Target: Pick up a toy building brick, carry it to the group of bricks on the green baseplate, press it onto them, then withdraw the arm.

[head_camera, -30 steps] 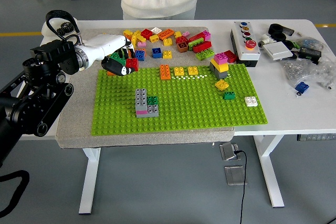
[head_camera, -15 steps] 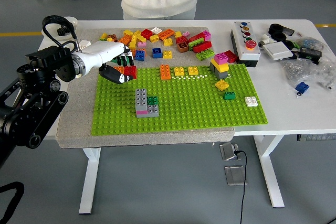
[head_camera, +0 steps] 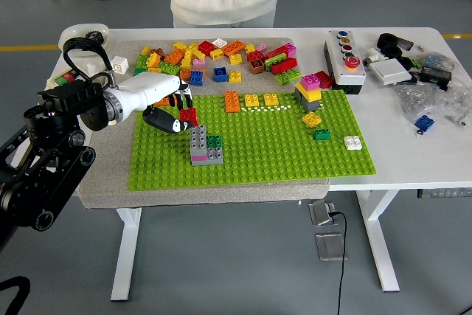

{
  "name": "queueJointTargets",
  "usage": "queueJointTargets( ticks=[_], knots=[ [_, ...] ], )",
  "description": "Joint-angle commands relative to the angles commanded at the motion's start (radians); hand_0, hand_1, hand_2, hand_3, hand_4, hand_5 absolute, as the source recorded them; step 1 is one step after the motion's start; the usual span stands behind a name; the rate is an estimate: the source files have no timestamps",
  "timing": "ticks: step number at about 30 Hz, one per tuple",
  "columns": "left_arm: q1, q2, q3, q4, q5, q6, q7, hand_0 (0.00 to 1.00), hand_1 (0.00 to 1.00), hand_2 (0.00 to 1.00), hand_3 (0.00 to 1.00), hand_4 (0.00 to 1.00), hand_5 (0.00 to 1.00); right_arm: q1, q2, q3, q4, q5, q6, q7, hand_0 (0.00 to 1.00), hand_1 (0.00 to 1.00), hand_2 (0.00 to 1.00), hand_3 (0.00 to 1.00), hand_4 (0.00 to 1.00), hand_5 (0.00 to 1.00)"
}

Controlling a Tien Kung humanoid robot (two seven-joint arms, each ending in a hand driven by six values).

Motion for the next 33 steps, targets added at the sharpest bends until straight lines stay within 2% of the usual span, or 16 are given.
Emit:
queueJointTargets(
  ticks=[5,16,33],
  knots=[
    [-0.001,-0.016,0.001,-0.001,0.0,0.008,0.002,0.626,0.578,0.557,0.555,0.628,0.358,0.001,0.0,-0.001,0.0,0.001,0.0,0.0,0.745,0.64,0.681,0.634,0.853,0.567],
    [0.004,-0.048,0.009,0.049,0.0,0.03,0.001,0.63,0.579,0.558,0.556,0.629,0.369,0.001,0.001,-0.007,0.0,0.001,0.0,-0.001,0.744,0.64,0.681,0.635,0.853,0.567],
    [0.019,-0.057,0.01,0.081,0.0,0.046,-0.007,0.635,0.582,0.558,0.556,0.639,0.39,0.0,0.002,-0.015,0.0,0.004,0.0,-0.001,0.744,0.64,0.681,0.636,0.854,0.568]
  ],
)
